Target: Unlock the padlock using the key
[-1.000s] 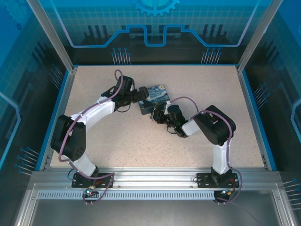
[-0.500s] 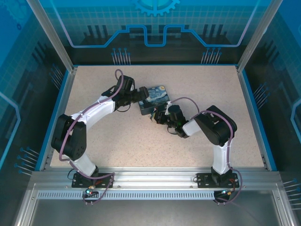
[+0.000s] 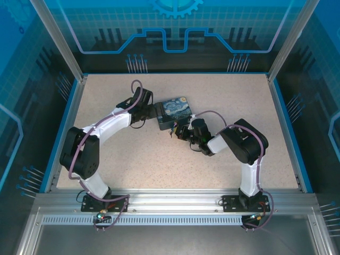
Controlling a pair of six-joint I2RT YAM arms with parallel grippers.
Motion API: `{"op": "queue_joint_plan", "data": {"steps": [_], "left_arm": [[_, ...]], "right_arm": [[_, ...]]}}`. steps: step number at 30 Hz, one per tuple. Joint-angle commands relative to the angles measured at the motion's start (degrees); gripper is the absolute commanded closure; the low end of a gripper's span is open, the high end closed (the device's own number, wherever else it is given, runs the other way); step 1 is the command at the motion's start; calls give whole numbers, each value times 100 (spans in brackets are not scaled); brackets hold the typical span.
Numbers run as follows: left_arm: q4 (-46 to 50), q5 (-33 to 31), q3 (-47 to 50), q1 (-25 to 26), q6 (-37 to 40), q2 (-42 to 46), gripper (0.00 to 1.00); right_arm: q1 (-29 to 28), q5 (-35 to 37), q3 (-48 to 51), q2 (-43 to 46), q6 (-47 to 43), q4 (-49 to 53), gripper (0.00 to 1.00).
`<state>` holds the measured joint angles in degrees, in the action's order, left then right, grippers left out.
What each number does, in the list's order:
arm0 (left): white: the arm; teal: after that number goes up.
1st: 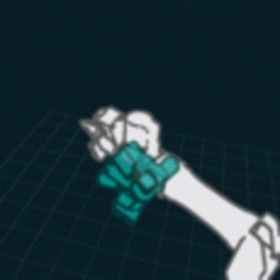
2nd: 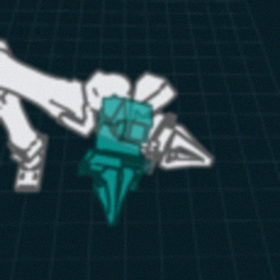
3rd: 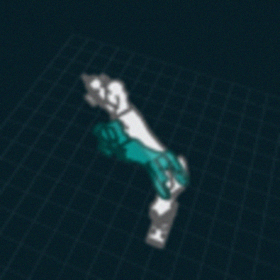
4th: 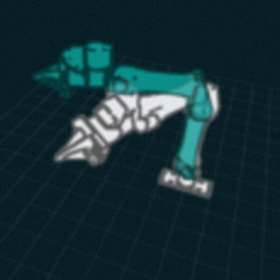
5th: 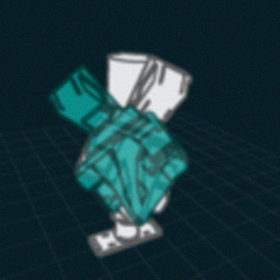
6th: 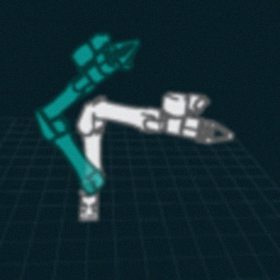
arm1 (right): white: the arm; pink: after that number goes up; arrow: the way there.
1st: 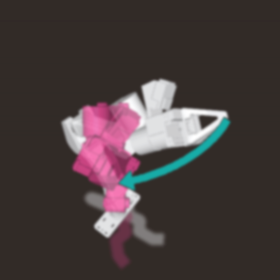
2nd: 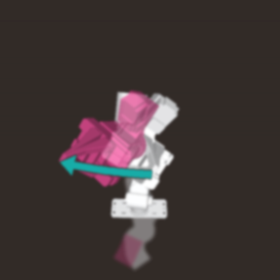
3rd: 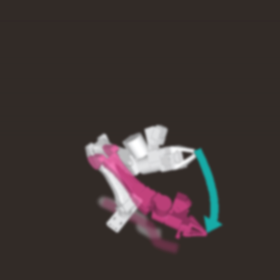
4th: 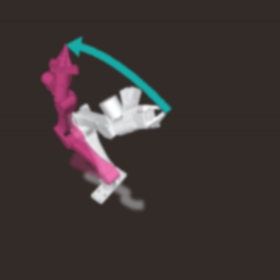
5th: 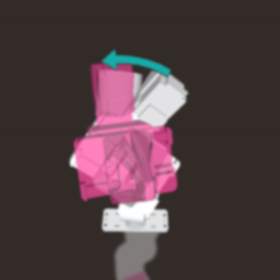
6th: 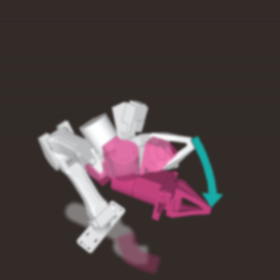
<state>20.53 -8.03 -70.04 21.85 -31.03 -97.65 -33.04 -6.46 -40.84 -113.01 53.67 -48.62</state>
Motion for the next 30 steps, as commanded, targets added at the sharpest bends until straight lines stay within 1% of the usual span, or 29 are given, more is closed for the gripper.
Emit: {"op": "queue_joint_plan", "data": {"steps": [1,6,14,19,20,21,30], "left_arm": [[215,-315,-149,-49,224,-200,1],[186,-357,-85,-50,246,-357,1],[145,-388,-3,-5,253,-505,1],[160,-408,17,30,260,-613,1],[160,-417,16,39,260,-624,1],[161,-427,17,39,260,-646,1],[155,-436,52,63,211,-729,1]], "right_arm": [[83,-3,203,-158,266,457,94],[139,-46,267,-160,560,312,95],[223,-152,425,-315,1175,-295,95],[266,-190,545,-454,1592,-839,96],[283,-187,565,-467,1661,-919,99],[289,-189,589,-477,1733,-980,100],[382,-102,710,-463,2166,-1339,100]]}}
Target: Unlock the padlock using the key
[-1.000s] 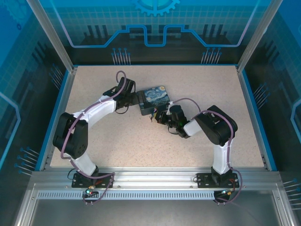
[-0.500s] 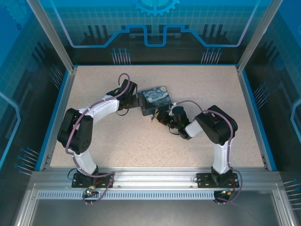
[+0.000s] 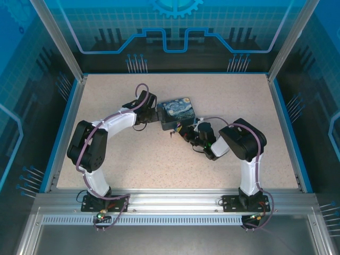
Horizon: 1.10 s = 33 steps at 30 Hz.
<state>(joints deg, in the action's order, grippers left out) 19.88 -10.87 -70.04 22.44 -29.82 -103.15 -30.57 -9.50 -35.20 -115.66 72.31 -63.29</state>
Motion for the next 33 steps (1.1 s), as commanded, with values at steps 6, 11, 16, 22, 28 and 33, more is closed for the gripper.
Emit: {"op": "queue_joint_plan", "data": {"steps": [6,11,16,22,28,33], "left_arm": [[227,-160,70,50,79,-235,1],[252,-156,61,66,78,-271,1],[267,-157,78,67,100,-293,1],[299,-159,72,68,101,-346,1],[317,-141,70,63,100,-394,1],[324,-117,61,67,84,-416,1]], "right_arm": [[165,394,152,-249,688,-62,100],[191,513,66,-283,888,-107,100],[266,703,90,-199,983,-61,100],[401,677,-11,-36,881,399,100],[523,729,-35,361,441,1248,100],[687,746,46,390,473,1222,100]]}}
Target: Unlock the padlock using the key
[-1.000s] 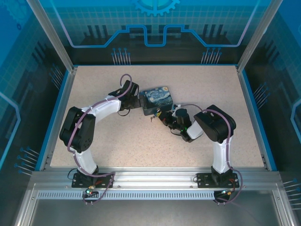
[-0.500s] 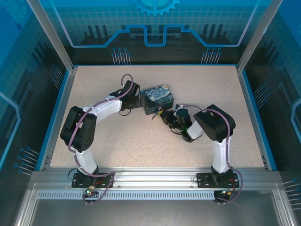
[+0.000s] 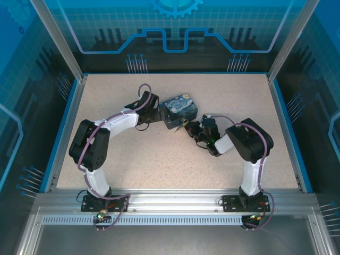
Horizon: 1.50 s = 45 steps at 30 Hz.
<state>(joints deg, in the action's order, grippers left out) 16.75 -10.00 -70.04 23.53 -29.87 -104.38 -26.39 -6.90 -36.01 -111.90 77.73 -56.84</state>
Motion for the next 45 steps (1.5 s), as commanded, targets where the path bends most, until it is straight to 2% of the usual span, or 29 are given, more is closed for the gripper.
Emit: {"op": "queue_joint_plan", "data": {"steps": [1,9,18,25,31,39,45], "left_arm": [[639,-198,61,-48,85,-294,1],[656,-186,52,-43,69,-298,1],[563,-57,-15,-48,-39,-103,1],[605,112,-636,26,32,-60,1],[1000,108,-1711,224,272,-642,1],[1580,-540,-2552,491,730,-1418,1],[1901,-949,-2742,578,1004,-1653,1]], "right_arm": [[291,487,142,-3,-48,527,100],[404,320,77,-323,429,-128,100],[425,174,111,-310,532,-128,100],[424,102,242,-290,458,-78,100],[425,73,287,-308,466,-102,100],[429,31,316,-237,462,22,100],[469,-22,218,-5,274,670,100]]}}
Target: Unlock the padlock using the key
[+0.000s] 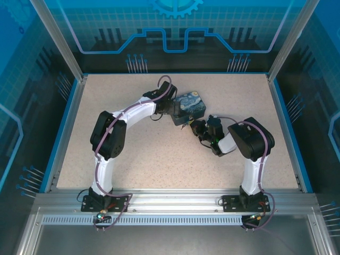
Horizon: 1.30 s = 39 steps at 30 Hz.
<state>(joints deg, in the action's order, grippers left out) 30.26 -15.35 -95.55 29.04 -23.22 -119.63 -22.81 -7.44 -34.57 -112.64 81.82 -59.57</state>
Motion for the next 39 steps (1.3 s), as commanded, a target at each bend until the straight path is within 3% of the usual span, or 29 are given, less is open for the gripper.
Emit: {"op": "queue_joint_plan", "data": {"steps": [1,16,27,34,37,39], "left_arm": [[587,-453,-208,27,368,-151,1],[727,-507,-226,79,484,-390,1],[791,-329,-278,109,388,-521,1],[868,-239,-423,116,319,-653,1],[878,-223,-437,131,304,-689,1],[876,-221,-444,136,285,-710,1]], "right_arm": [[111,39,57,114,-165,1071,100],[228,487,-261,737,-134,3132,100],[392,866,54,529,757,1899,100],[840,751,265,650,992,1528,100],[1048,355,-31,840,582,2290,100],[1142,26,-660,997,-250,3693,100]]}}
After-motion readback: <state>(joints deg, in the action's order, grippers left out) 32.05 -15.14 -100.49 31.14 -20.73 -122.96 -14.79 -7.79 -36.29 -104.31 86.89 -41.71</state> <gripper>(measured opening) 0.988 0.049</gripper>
